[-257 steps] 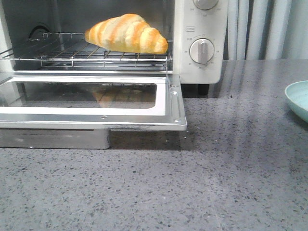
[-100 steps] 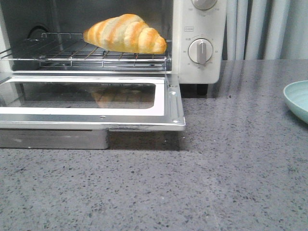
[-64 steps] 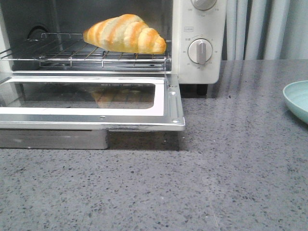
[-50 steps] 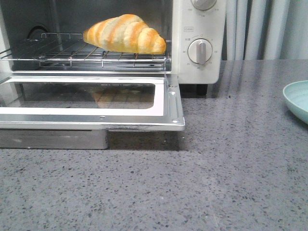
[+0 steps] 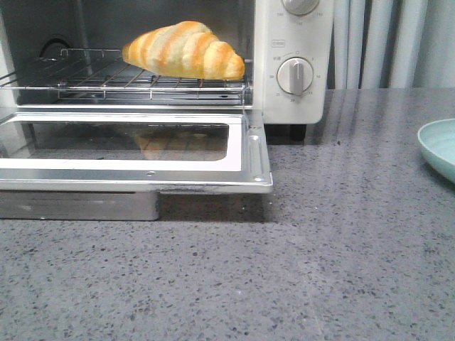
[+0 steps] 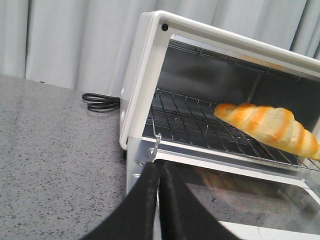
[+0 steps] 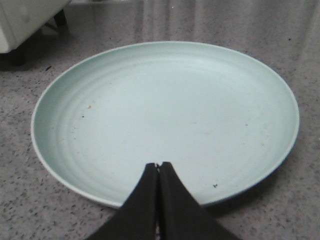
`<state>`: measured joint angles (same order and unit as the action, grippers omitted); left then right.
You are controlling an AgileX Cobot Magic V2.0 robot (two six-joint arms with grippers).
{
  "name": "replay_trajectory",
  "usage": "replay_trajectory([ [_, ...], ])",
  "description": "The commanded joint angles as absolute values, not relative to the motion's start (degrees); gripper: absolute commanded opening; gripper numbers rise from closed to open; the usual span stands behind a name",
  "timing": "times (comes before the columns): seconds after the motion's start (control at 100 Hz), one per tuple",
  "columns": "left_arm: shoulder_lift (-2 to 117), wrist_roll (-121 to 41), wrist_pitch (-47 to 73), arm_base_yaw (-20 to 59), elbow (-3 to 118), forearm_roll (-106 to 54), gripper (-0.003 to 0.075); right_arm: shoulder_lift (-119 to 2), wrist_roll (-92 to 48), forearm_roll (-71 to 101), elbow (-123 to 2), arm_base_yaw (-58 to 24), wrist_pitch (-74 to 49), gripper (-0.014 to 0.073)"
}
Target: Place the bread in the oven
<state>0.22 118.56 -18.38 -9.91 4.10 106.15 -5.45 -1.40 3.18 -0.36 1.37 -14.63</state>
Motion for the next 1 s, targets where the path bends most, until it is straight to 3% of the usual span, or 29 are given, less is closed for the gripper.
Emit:
replay_trajectory([
  [0.0,0.9,119.0,-17.1,-10.1,5.6,104.6,-0.0021,-5.9,-3.2,3.6,-0.6,2.4,-8.7,-0.0071],
  [0.99,0.9,119.0,-17.1,-10.1,5.6,104.6,-0.0021,1.8,-13.3,3.6,1.2,4.6,-2.5,-0.0071],
])
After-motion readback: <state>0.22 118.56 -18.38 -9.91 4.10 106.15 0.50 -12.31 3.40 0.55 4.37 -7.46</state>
